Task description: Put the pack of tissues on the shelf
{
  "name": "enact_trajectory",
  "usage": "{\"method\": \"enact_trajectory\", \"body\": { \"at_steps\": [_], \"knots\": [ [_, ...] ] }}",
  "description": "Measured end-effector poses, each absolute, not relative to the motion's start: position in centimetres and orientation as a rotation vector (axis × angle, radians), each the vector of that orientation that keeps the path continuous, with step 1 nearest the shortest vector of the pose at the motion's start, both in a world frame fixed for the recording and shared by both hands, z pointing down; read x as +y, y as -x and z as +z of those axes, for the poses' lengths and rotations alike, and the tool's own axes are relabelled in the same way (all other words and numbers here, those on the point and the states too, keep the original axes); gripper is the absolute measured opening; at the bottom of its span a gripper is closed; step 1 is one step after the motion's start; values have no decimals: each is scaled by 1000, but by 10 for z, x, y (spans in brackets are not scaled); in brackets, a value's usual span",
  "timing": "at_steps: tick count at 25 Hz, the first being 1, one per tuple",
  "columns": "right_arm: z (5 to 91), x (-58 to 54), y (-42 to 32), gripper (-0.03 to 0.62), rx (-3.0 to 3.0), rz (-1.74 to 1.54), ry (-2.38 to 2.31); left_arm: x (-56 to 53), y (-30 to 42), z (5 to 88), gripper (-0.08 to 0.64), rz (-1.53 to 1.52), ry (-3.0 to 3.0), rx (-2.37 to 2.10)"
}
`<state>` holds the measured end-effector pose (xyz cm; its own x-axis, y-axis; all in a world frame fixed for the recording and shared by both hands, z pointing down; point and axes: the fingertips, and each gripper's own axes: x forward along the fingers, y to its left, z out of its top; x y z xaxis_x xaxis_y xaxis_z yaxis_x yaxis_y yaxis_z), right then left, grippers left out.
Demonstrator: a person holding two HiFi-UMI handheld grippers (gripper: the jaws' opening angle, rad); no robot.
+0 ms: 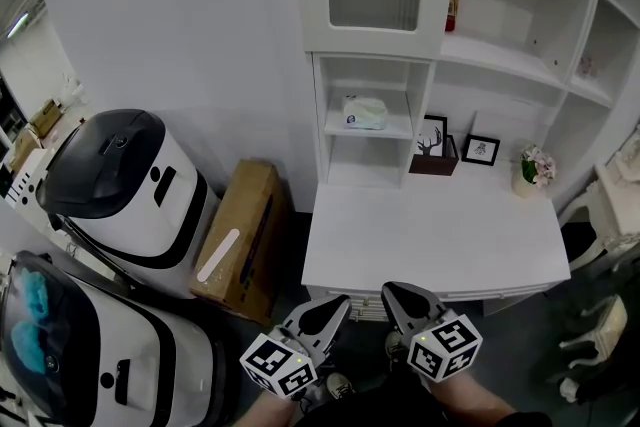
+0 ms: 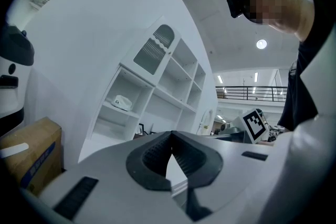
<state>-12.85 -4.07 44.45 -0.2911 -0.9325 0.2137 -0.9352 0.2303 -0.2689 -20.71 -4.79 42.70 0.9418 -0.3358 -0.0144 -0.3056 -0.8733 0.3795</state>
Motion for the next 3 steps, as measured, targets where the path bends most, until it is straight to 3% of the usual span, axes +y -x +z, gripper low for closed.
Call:
{"method": "enact_trajectory", "body": {
  "at_steps": [3],
  "knots": [
    [444,-39,127,5,-2452,548,-1877,-47,207,426,5,-112,-2720,-461]
  ]
}}
